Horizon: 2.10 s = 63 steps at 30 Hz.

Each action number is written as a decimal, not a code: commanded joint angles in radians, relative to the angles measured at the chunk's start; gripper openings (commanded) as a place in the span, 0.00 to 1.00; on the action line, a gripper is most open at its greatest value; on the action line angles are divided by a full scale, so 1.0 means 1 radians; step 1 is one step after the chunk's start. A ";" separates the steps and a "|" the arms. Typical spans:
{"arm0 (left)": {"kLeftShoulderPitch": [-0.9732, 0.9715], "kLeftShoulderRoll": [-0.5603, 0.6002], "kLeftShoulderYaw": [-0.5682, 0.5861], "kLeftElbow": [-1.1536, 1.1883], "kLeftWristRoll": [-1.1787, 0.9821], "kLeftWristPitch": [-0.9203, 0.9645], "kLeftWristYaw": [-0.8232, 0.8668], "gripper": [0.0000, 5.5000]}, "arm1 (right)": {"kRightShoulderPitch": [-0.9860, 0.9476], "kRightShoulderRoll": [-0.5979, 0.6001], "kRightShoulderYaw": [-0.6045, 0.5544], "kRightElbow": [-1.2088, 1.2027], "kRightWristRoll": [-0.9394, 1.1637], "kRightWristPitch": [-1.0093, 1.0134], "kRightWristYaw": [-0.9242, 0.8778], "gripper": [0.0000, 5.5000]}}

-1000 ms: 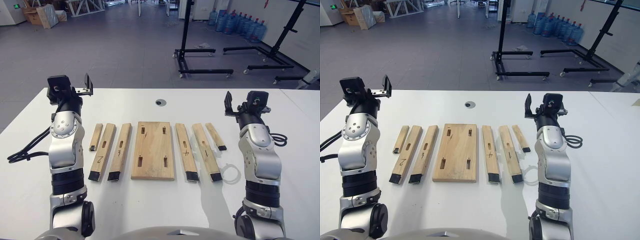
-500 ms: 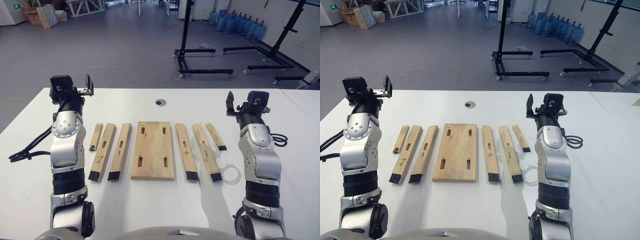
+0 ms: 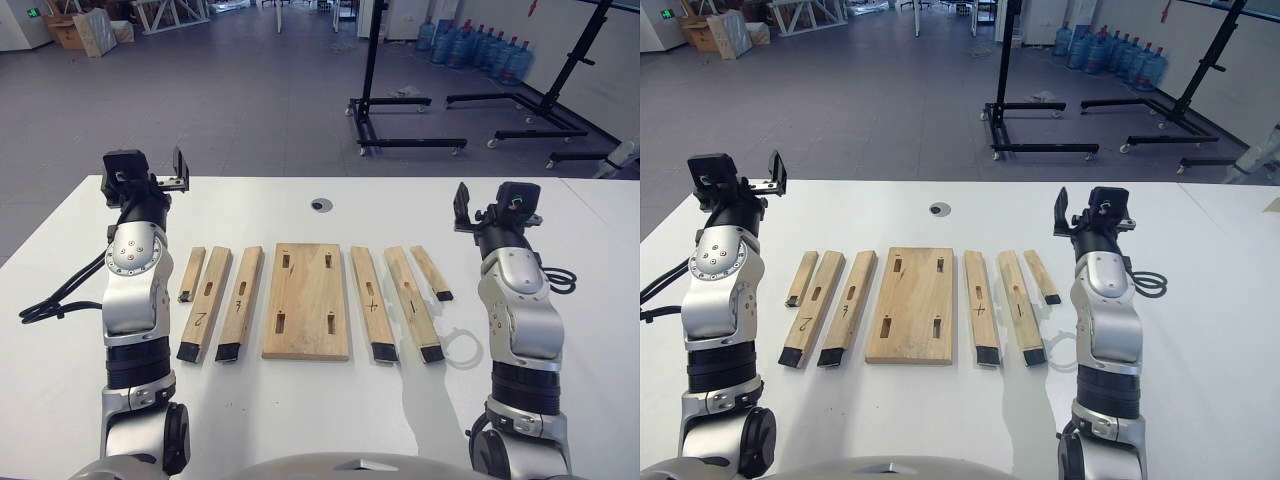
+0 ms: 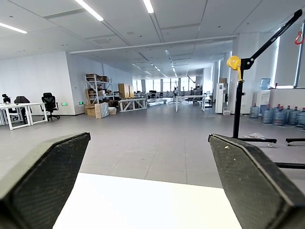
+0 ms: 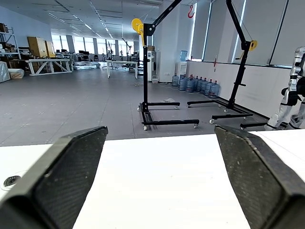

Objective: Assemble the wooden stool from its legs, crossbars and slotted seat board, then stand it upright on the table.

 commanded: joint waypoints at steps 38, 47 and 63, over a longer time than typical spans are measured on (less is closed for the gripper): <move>0.035 0.096 0.055 0.021 -0.071 0.144 -0.107 0.83 | 0.041 -0.185 0.052 0.563 0.125 -0.114 0.466 0.75; 0.022 0.106 0.032 0.040 -0.070 0.138 -0.116 0.83 | 0.078 -0.167 0.098 0.629 0.078 -0.128 0.452 0.75; -0.019 0.118 0.018 0.078 -0.046 0.128 -0.104 0.83 | 0.171 -0.173 0.130 0.590 0.078 -0.059 0.439 0.34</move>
